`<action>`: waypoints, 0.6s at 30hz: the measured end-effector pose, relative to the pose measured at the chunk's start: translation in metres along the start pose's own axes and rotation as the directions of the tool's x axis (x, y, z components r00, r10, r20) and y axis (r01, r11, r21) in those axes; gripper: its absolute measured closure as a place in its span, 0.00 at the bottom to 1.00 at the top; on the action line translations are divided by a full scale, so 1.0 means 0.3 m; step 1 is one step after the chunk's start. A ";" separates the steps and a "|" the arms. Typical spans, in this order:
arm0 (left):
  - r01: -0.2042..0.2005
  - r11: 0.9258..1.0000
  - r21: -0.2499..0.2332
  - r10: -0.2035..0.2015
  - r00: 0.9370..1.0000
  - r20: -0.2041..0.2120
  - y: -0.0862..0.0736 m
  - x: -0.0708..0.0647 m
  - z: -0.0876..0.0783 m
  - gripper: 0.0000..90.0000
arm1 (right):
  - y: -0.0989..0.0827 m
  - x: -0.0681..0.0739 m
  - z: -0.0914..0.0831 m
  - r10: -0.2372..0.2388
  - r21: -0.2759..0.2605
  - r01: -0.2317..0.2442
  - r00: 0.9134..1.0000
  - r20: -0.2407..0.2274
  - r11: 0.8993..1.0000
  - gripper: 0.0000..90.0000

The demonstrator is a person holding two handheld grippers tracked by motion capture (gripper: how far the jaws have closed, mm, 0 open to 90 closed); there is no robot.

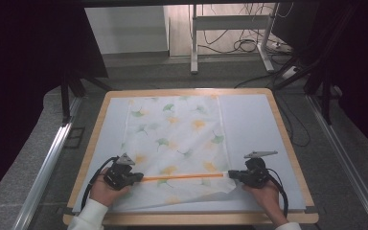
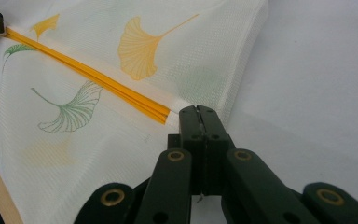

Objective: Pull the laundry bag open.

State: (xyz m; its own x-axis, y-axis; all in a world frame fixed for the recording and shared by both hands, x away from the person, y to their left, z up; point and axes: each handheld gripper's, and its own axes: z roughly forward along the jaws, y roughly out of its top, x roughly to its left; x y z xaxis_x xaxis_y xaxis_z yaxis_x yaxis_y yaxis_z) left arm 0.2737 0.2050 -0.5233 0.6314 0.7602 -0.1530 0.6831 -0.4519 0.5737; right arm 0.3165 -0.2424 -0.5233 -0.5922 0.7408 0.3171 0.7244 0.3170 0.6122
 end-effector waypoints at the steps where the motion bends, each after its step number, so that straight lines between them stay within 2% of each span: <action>1: -0.003 1.000 0.002 0.003 1.000 -0.003 -0.003 0.003 -0.003 1.00 | 0.000 0.000 0.000 0.000 0.000 0.000 1.000 0.000 1.000 1.00; 4: 0.003 1.000 0.004 -0.003 1.000 -0.019 -0.013 0.009 -0.012 1.00 | 0.000 0.001 0.000 0.000 0.000 0.000 1.000 0.003 1.000 1.00; 18: 0.041 0.999 -0.001 -0.041 0.998 -0.045 -0.059 0.044 -0.049 1.00 | 0.000 0.002 0.000 -0.002 0.001 0.002 1.000 0.004 1.000 1.00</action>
State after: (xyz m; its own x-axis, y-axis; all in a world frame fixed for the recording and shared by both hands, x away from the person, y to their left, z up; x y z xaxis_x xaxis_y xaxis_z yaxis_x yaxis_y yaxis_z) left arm 0.2645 0.2298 -0.5236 0.5855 0.7985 -0.1400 0.7083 -0.4199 0.5674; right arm 0.3162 -0.2419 -0.5230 -0.5920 0.7425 0.3133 0.7236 0.3185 0.6123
